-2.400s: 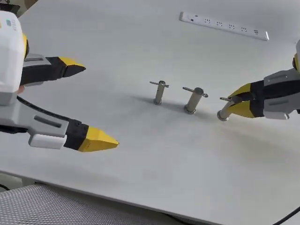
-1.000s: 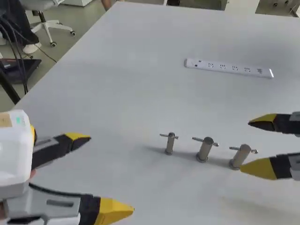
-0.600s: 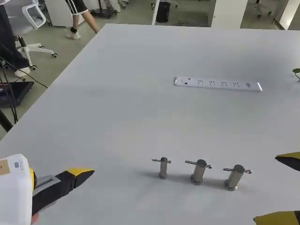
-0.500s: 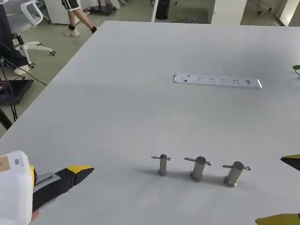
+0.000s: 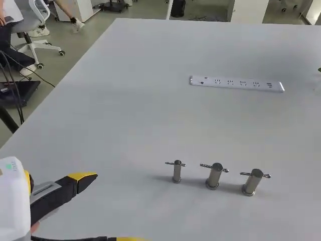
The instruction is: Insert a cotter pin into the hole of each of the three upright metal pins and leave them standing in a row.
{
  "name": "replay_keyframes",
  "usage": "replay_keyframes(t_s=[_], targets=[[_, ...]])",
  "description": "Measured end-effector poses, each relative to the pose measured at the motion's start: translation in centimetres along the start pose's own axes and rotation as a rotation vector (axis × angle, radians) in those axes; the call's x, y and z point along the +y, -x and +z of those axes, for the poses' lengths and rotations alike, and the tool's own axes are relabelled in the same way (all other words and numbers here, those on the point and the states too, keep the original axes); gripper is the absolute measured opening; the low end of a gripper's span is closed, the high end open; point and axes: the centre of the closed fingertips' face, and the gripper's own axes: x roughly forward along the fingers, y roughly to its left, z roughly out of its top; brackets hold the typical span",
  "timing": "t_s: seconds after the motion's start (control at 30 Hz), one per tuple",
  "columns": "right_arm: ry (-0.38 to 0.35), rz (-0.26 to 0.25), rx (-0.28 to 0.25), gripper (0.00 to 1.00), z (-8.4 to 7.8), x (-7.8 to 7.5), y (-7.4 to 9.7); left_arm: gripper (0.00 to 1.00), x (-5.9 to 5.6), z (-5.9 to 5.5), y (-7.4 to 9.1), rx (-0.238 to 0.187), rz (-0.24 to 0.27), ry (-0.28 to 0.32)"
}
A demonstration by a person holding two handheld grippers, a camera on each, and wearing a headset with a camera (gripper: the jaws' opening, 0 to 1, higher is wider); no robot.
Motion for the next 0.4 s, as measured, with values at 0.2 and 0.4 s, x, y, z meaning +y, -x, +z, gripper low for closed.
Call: replay_keyframes(t_s=[0.2, 0.4], targets=[[-0.014, 0.004, 0.029, 0.93, -0.6, 0.5, -0.5, 0.99, 0.1, -0.8, -0.3, 0.026, 0.009, 0.017], [-0.004, 0.003, 0.046, 0.93, -0.7, 0.8, -0.8, 0.99, -0.1, -1.5, -0.6, 0.062, 0.003, 0.011]])
